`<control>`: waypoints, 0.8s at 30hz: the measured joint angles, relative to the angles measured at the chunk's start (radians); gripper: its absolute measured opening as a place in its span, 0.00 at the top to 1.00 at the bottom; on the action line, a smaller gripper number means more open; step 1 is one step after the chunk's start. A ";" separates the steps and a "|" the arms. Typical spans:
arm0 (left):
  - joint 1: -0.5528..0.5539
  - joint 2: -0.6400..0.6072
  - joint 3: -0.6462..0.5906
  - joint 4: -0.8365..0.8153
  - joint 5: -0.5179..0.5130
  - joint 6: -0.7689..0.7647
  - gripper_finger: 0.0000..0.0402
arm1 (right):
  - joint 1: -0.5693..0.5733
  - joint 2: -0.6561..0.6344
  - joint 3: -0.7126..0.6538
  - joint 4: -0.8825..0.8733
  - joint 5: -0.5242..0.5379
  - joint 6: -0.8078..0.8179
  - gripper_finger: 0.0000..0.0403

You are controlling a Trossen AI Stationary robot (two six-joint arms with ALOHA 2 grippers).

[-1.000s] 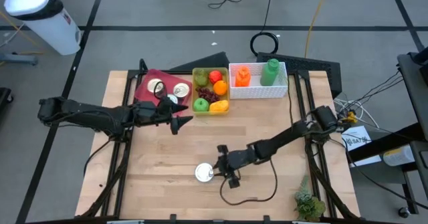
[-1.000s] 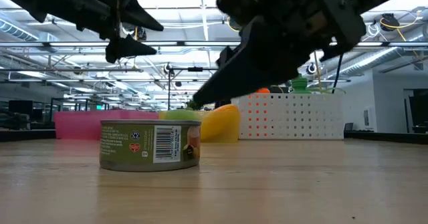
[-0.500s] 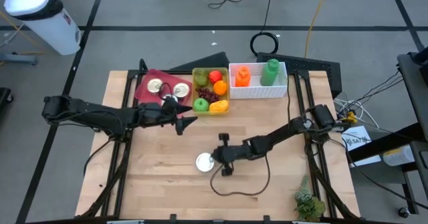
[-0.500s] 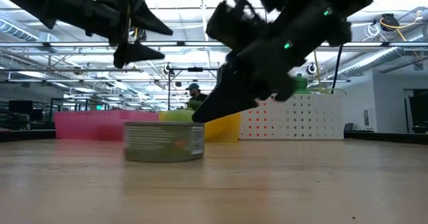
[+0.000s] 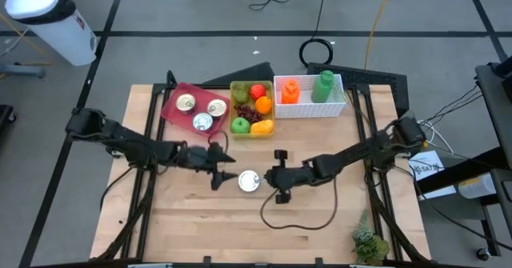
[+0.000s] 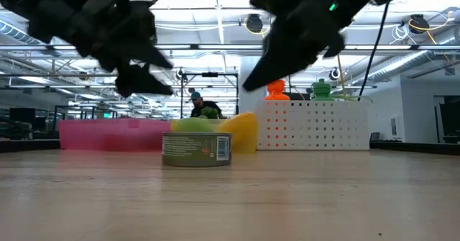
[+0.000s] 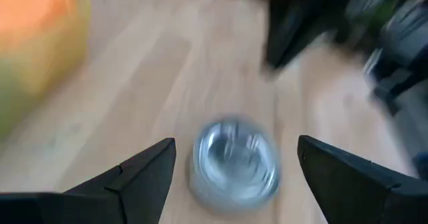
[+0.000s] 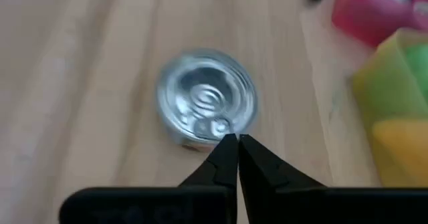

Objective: Pick & Place Food Item
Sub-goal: Put the green tuna can into the red bin

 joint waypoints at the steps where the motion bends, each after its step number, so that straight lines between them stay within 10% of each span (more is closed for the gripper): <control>1: -0.029 0.022 0.000 -0.007 -0.039 0.004 0.19 | 0.009 -0.023 -0.012 0.007 0.000 0.000 0.99; 7: -0.133 0.133 0.046 -0.002 -0.139 0.010 0.31 | 0.050 -0.157 -0.144 0.082 0.003 0.000 1.00; 16: -0.161 0.211 0.098 -0.007 -0.201 0.103 0.93 | 0.048 -0.301 -0.365 0.278 0.057 0.022 1.00; 24: -0.152 0.271 0.096 -0.104 -0.200 0.032 0.95 | 0.040 -0.332 -0.409 0.327 0.057 0.023 1.00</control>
